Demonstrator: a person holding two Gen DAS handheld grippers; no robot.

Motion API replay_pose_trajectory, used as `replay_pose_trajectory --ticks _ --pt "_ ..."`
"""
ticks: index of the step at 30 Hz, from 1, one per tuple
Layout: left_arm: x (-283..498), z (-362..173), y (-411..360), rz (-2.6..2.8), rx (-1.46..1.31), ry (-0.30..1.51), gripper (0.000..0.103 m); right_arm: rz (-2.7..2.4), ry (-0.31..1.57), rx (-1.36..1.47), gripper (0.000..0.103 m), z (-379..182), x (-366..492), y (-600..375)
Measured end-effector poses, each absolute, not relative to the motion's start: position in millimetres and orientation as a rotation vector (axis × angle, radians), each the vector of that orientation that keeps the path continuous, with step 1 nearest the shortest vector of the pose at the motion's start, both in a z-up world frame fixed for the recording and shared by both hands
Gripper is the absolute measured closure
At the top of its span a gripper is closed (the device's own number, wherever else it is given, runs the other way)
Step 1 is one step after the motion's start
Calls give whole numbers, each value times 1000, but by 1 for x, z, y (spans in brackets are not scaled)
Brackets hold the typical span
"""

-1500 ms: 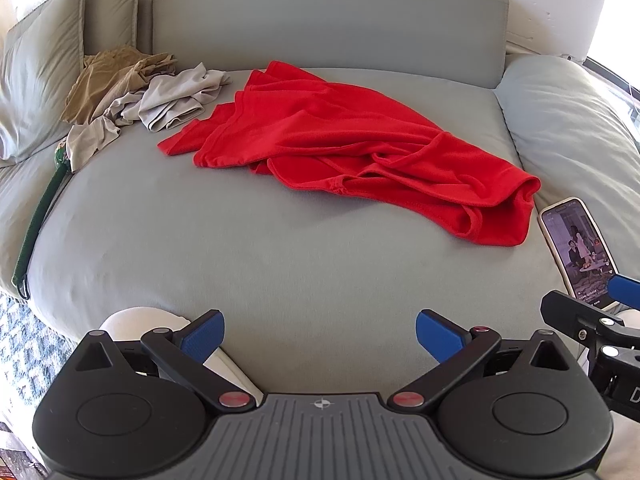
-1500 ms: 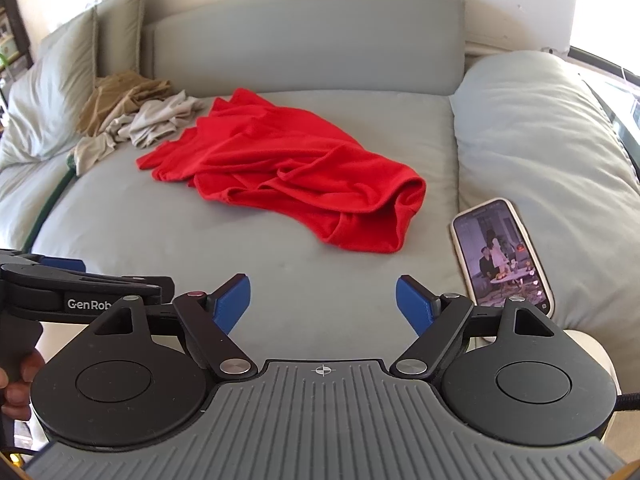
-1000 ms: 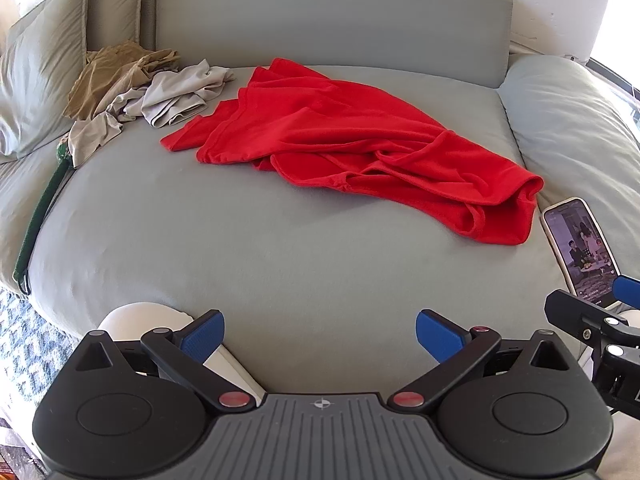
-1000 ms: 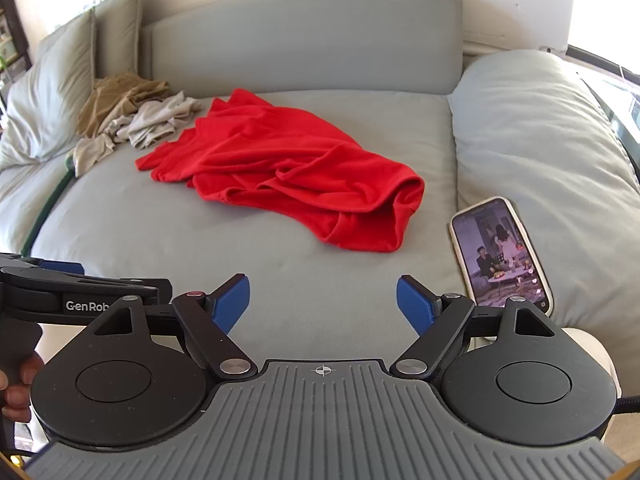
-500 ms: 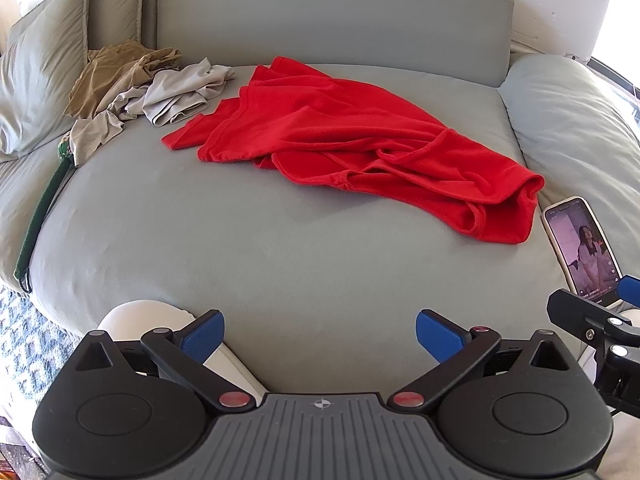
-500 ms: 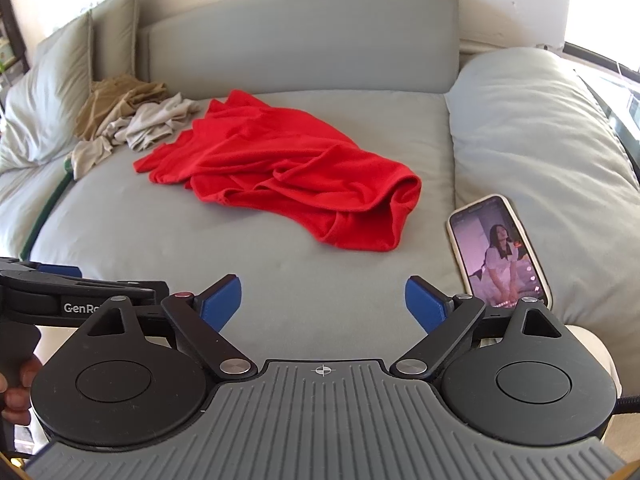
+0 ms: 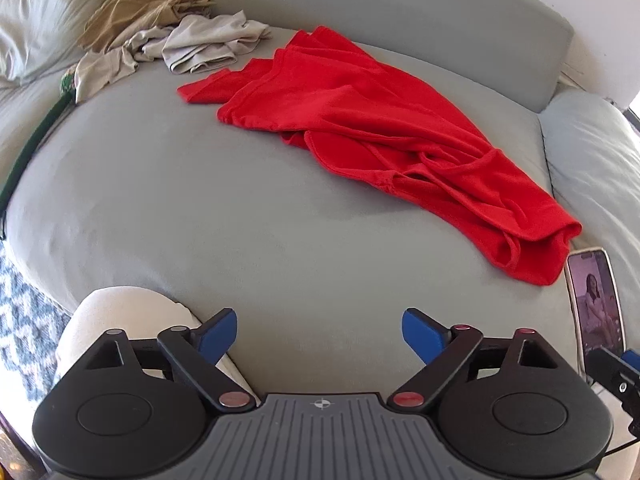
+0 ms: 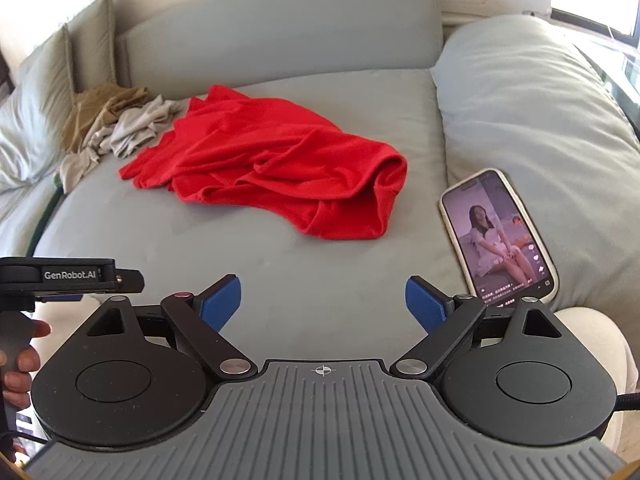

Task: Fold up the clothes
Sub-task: 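Lower the left gripper onto the red T-shirt and close on it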

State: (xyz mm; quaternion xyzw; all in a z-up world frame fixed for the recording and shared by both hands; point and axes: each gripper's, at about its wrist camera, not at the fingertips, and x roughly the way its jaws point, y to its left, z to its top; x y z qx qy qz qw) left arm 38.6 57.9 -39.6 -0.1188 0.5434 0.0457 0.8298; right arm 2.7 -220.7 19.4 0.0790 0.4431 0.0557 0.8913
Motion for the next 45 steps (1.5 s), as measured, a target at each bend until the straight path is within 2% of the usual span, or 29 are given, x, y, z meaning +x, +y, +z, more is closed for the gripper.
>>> replay_pose_trajectory --ticks 3,6,7,14,21,27,29,30,31,37,40,45 --pt "59 -53 80 104 -399 1130 27 102 945 213 13 11 11 -228" --pt "81 -71 103 112 -566 1103 43 92 961 235 13 4 18 -230" --pt "90 -78 109 108 -632 1090 46 95 962 240 13 3 20 -230" --pt "143 -118 132 80 -857 1040 52 120 970 276 13 -5 36 -229" --pt "172 -139 142 46 -970 1011 65 111 976 305 13 -12 46 -232" --pt "191 -145 148 -24 -990 997 65 102 987 315 13 -19 53 -234" --pt "195 -143 146 -34 -975 1012 74 99 990 319 13 -22 55 -235" --pt "197 -142 145 -39 -965 1022 91 98 992 320 13 -23 56 -235" --pt "198 -140 145 -42 -959 1030 101 97 994 322 13 -24 57 -235" --pt "159 -90 143 -64 -866 947 102 74 981 346 13 -25 54 -248" --pt "133 -59 143 -75 -806 885 103 64 970 366 16 -28 50 -258" --pt "91 -24 146 -79 -724 800 103 70 919 350 38 -35 43 -263"
